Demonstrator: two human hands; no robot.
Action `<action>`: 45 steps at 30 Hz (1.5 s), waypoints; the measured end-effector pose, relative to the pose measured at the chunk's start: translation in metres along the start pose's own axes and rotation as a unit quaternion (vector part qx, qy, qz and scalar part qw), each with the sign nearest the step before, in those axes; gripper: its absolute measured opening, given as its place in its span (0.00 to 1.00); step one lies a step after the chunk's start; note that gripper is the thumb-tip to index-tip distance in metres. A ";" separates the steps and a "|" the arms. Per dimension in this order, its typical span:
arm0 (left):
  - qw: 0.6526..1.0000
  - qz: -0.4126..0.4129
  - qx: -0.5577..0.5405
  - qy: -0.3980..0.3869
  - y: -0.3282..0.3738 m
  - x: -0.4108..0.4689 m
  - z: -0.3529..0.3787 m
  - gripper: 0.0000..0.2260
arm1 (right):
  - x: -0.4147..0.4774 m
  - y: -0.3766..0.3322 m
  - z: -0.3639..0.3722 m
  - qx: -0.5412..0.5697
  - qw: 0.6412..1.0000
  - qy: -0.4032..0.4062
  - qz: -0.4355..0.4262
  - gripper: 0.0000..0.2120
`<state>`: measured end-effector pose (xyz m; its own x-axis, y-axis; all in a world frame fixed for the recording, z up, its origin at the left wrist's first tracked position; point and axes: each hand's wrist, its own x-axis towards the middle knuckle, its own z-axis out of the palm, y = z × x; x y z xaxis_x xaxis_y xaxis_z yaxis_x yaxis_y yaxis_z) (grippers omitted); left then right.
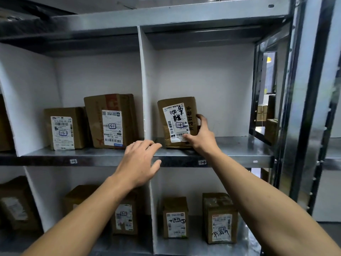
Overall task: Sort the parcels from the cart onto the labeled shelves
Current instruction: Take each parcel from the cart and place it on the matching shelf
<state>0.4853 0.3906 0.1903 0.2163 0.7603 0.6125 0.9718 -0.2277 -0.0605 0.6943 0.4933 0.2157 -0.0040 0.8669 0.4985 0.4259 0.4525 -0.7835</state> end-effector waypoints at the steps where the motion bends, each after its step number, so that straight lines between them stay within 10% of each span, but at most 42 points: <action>1: 1.000 -0.003 0.001 0.002 0.001 0.000 0.002 0.22 | 0.002 0.001 -0.001 -0.003 1.000 -0.006 0.001 0.39; 16: 1.000 0.016 -0.013 -0.003 -0.008 -0.014 -0.002 0.22 | -0.013 -0.004 -0.001 -0.047 0.998 0.050 0.008 0.37; 23: 0.996 0.062 -0.060 -0.022 -0.006 -0.029 0.003 0.22 | -0.073 0.009 -0.008 -0.122 0.985 0.099 -0.077 0.21; 33: 0.978 0.152 -0.123 -0.066 0.042 -0.064 0.032 0.24 | -0.206 0.046 -0.036 -0.466 0.881 0.070 -0.045 0.19; 45: 0.913 0.313 -0.205 -0.161 0.186 -0.156 0.086 0.23 | -0.424 0.076 -0.119 -0.588 0.774 -0.019 0.235 0.24</action>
<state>0.6407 0.2814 0.0159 0.7976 0.5284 0.2910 0.5469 -0.8369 0.0208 0.8361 0.1351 -0.0112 0.3844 0.8937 0.2314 0.9170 -0.3986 0.0161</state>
